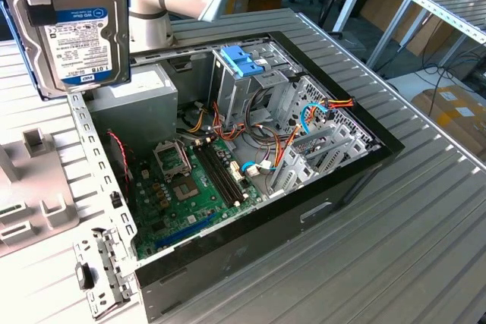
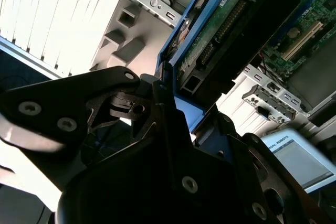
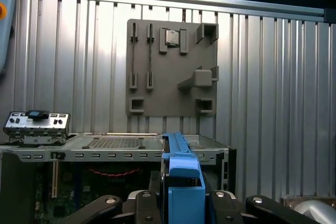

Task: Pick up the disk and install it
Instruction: 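Pick up the disk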

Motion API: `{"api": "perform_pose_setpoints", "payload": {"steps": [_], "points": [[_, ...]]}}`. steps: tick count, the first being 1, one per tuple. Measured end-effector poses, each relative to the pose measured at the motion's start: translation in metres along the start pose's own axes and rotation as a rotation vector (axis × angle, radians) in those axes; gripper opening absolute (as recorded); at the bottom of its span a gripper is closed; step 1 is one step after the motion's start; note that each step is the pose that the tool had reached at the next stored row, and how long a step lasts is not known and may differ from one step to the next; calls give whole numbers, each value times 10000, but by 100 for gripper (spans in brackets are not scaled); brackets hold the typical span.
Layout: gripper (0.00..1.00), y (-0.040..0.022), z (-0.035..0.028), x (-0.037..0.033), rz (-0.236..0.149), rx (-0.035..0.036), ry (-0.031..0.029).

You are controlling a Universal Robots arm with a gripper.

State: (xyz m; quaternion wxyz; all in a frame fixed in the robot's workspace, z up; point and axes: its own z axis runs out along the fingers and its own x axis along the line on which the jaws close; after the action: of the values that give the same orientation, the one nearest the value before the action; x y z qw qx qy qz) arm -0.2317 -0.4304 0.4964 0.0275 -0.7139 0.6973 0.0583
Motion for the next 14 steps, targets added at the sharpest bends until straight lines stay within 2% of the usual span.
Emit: {"api": "perform_pose_setpoints", "payload": {"steps": [3, 14], "points": [[37, -39, -4, 31, 0, 0, 0], [37, -91, -7, 54, 0, 0, 0]]}}
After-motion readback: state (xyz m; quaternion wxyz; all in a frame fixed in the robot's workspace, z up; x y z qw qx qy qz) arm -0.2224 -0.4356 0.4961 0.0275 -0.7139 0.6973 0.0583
